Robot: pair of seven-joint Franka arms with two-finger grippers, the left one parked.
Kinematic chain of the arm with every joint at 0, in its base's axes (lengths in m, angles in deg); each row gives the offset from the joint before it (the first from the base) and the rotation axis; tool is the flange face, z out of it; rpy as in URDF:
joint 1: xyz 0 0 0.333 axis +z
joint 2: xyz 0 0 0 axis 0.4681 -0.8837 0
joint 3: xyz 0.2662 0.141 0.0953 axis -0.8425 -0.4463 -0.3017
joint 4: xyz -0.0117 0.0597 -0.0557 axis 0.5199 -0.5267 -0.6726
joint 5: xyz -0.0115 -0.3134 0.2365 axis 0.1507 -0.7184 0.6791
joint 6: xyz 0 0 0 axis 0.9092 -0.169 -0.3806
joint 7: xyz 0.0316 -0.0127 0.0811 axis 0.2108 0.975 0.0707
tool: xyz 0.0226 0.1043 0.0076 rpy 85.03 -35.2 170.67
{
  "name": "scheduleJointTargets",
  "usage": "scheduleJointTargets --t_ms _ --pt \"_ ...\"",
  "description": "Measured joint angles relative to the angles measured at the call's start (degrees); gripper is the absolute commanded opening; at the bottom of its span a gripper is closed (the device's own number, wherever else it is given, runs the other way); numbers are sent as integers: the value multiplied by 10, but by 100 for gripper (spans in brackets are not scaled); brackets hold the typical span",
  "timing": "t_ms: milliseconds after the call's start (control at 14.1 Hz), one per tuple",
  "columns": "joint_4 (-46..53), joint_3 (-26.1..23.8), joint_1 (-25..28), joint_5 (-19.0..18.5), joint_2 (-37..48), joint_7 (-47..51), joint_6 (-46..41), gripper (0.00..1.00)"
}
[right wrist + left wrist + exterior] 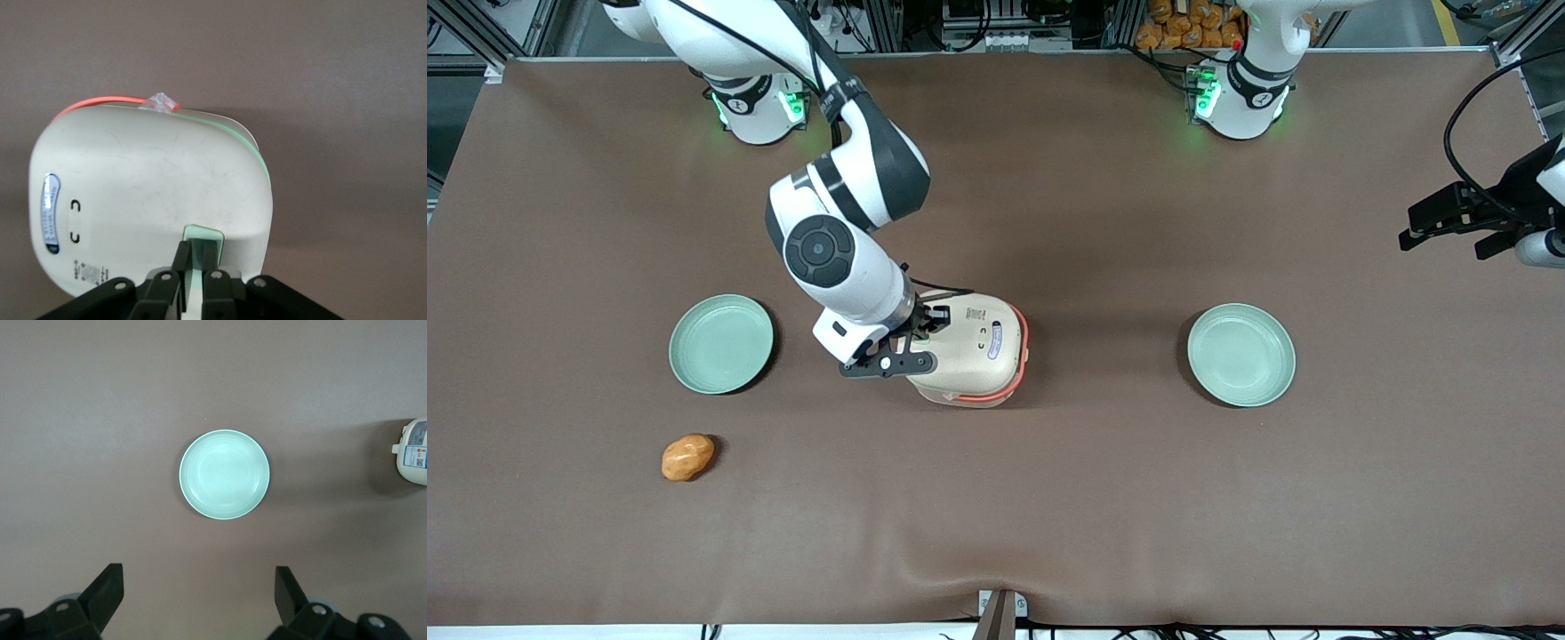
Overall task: Press rice cooker button with right arm
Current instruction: 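Press down on the rice cooker's lid button with the right gripper, then lift the right gripper away as the cooker lid pops open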
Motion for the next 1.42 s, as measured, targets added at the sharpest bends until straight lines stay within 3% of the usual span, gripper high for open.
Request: scheduleJointTargets --t_ms 283,425,496,1063,1417 --pt "16 0 0 2 27 0 -21 64" --pt "16 1 0 2 44 0 -38 94" --pt "17 2 -1 2 53 0 -49 100" --pt "17 3 -44 1 110 0 -116 100" --pt "18 -68 -155 -62 181 -1 -186 100"
